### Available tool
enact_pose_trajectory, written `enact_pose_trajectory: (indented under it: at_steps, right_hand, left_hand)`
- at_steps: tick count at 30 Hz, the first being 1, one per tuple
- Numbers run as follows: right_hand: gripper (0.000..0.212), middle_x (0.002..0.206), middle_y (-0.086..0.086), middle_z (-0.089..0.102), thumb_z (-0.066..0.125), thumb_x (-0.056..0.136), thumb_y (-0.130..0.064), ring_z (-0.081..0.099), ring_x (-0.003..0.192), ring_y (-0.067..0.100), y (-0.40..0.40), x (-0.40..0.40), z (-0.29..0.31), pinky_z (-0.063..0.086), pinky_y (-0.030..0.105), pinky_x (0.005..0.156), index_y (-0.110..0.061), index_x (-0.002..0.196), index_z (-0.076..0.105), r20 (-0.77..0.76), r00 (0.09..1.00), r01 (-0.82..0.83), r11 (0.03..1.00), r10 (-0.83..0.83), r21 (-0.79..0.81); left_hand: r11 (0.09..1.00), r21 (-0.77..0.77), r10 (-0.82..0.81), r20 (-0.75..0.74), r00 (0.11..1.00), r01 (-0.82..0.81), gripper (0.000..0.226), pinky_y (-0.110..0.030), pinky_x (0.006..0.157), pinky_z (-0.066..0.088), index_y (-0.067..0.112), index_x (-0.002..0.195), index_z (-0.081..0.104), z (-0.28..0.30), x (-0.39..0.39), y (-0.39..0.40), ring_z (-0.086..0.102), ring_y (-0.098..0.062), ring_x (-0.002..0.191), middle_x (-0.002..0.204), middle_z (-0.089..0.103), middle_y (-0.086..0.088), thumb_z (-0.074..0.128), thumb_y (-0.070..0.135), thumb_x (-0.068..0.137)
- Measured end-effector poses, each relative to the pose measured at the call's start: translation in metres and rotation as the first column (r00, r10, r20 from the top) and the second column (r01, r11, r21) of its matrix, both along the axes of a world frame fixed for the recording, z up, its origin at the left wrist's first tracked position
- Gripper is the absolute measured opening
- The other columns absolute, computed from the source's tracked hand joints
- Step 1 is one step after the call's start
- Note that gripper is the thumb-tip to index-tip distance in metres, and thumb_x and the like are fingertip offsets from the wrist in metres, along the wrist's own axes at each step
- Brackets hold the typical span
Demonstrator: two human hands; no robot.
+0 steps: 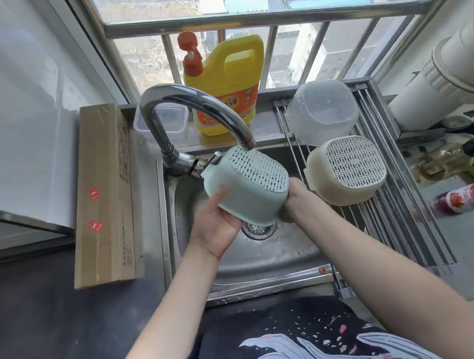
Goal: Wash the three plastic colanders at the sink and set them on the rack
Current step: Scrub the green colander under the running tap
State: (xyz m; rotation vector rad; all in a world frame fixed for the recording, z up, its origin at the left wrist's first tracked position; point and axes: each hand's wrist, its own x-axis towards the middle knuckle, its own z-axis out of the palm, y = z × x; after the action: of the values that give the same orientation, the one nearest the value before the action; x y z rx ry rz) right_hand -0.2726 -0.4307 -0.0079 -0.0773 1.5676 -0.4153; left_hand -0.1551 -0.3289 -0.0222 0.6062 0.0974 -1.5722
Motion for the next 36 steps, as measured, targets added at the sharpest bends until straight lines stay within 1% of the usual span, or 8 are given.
enact_pose_trajectory:
  at_steps: [4,7,11,17,22,29,32,36]
  right_hand:
    - [0.026,0.094,0.004,0.070,0.049,0.094,-0.026,0.070,0.091,0.023,0.020,-0.006,-0.002,0.055,0.034,0.061,-0.008,0.083,0.063,0.020,0.987,0.155,0.979,-0.159,0.135]
    - [0.034,0.059,0.008,0.068,0.044,0.095,-0.025,0.066,0.054,0.026,0.029,-0.013,-0.014,0.045,0.033,0.029,-0.009,0.069,0.060,0.046,0.977,0.201,0.970,-0.209,0.139]
    - [0.035,0.047,0.006,0.063,0.037,0.096,-0.025,0.060,0.041,0.021,0.039,-0.018,-0.024,0.047,0.028,0.033,-0.011,0.072,0.058,0.175,0.930,0.313,0.945,-0.325,0.094]
    - [0.025,0.079,0.008,0.059,0.041,0.098,-0.015,0.055,0.067,0.024,0.029,-0.004,-0.014,0.045,0.025,0.030,-0.008,0.083,0.059,0.188,0.885,0.417,0.904,-0.427,0.090]
    - [0.032,0.073,0.007,0.062,0.037,0.101,-0.016,0.062,0.081,0.026,0.027,0.006,-0.002,0.053,0.033,0.065,-0.012,0.081,0.062,0.190,0.812,0.546,0.833,-0.552,0.085]
    - [0.036,0.042,0.008,0.061,0.046,0.100,-0.035,0.071,0.058,0.022,0.020,0.007,-0.003,0.054,0.032,0.041,-0.012,0.074,0.056,0.270,0.798,0.550,0.834,-0.539,0.039]
    - [0.028,0.062,0.008,0.065,0.052,0.096,-0.035,0.065,0.104,0.023,0.016,0.010,-0.005,0.056,0.036,0.061,-0.012,0.082,0.055,0.277,0.816,0.531,0.847,-0.507,-0.014]
    - [0.030,0.087,0.012,0.064,0.064,0.089,-0.033,0.064,0.082,0.027,0.016,0.022,0.005,0.058,0.040,0.069,-0.007,0.101,0.057,0.412,0.844,0.419,0.902,-0.344,-0.106]
  left_hand:
    - [0.994,0.105,-0.014,0.207,0.978,-0.007,0.027,-0.036,0.088,0.052,0.010,0.118,0.058,0.004,-0.011,-0.009,0.061,-0.021,0.102,0.110,0.067,-0.009,0.048,0.014,0.094]
    - [0.987,0.155,-0.083,0.323,0.943,0.034,0.036,-0.031,0.083,0.055,0.008,0.129,0.051,0.008,-0.015,-0.021,0.062,-0.018,0.100,0.116,0.064,-0.010,0.035,0.026,0.102]
    - [0.979,0.178,-0.169,0.429,0.887,0.100,0.039,-0.031,0.082,0.054,0.005,0.126,0.054,0.015,-0.017,-0.047,0.064,-0.017,0.096,0.112,0.066,-0.009,0.030,0.027,0.104]
    - [0.984,0.114,-0.171,0.349,0.921,0.139,0.020,-0.028,0.075,0.052,0.005,0.094,0.062,0.027,-0.013,-0.071,0.065,-0.015,0.074,0.081,0.068,-0.005,0.042,0.008,0.096]
    - [0.969,0.243,-0.084,0.174,0.981,0.040,0.048,-0.031,0.066,0.056,0.005,0.100,0.060,0.019,-0.017,-0.077,0.068,-0.023,0.069,0.078,0.069,-0.012,0.024,0.036,0.103]
    - [0.942,0.335,-0.040,0.148,0.988,-0.012,0.032,-0.037,0.081,0.049,0.007,0.112,0.054,0.012,-0.015,-0.068,0.060,-0.026,0.086,0.096,0.061,-0.013,0.044,0.032,0.096]
    - [0.917,0.392,0.012,0.159,0.987,-0.074,0.027,-0.040,0.077,0.050,0.008,0.108,0.056,0.008,-0.017,-0.071,0.059,-0.025,0.082,0.087,0.064,-0.012,0.047,0.031,0.097]
    - [0.831,0.531,0.124,0.115,0.986,-0.167,0.037,-0.038,0.080,0.048,0.009,0.097,0.054,0.006,-0.017,-0.080,0.060,-0.026,0.086,0.076,0.066,-0.012,0.035,0.040,0.100]
